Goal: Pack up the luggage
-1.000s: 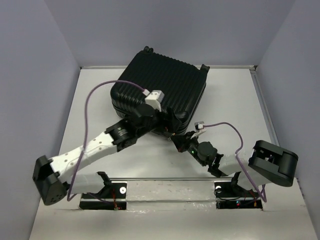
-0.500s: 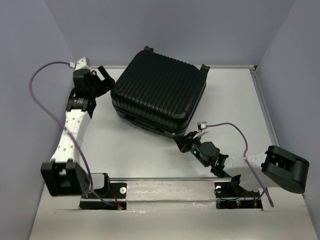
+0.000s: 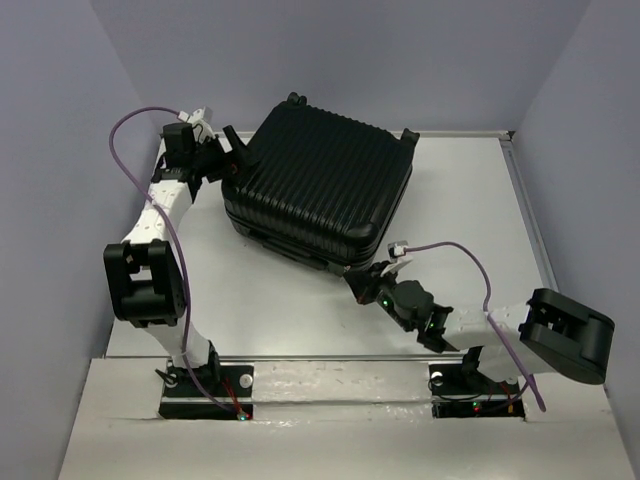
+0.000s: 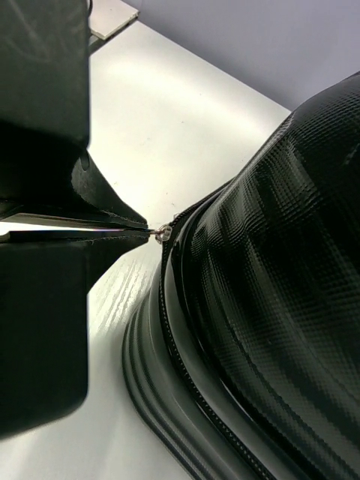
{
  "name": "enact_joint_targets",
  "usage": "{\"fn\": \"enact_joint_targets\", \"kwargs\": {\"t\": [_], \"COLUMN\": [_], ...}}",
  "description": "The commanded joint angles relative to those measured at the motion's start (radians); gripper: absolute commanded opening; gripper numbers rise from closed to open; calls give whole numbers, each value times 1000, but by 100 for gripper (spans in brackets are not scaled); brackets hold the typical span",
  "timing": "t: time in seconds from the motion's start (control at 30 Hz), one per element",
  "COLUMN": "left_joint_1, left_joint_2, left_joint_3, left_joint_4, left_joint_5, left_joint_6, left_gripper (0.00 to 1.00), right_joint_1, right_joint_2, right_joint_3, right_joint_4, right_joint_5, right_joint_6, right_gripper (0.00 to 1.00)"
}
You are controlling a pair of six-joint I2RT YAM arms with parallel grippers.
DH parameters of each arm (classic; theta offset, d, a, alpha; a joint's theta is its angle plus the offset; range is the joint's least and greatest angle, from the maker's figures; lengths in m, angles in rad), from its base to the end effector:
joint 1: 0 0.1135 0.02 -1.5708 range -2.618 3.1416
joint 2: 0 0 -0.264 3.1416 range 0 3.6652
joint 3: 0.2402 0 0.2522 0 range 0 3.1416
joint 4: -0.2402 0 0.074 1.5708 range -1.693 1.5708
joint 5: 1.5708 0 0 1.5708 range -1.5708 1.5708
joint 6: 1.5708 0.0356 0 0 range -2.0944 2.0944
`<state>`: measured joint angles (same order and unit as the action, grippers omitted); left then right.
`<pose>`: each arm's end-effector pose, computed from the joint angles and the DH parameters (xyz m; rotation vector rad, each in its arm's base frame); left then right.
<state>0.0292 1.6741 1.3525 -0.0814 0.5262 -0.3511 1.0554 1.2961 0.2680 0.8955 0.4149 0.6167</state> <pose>0.3953 -0.0063 0.3145 -0.0279 1.9868 -0.7273 0.1268 0.1947 0.1747 -0.0658 1.7731 0.8873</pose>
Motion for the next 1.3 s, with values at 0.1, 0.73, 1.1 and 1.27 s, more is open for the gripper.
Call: {"fn": "enact_joint_targets", "kwargs": {"t": [0.1,0.73,1.1,1.27], "left_joint_1": [-89,-219,-227,-226], "left_joint_2": [13,-502,-879,-893], "left_joint_3": [-189,-630,-773,-693], "left_joint_4": [61,259,224,59], "left_joint_5": [109,322,245,91], "left_joint_6": [-28,-313,-479,-321], "left_gripper": [99,98,99,99], "right_joint_1": [17,104,158,178], "right_joint_2": [31,581,743,519], "right_joint_3": [80,738,877,622], "right_joint_4": [-33,-167,-101,-125], "right_joint_5": [-16,-248,-318,-298], "right_joint_6": [-29,-204,-206,-122], "right_gripper": [7,7,7,31]}}
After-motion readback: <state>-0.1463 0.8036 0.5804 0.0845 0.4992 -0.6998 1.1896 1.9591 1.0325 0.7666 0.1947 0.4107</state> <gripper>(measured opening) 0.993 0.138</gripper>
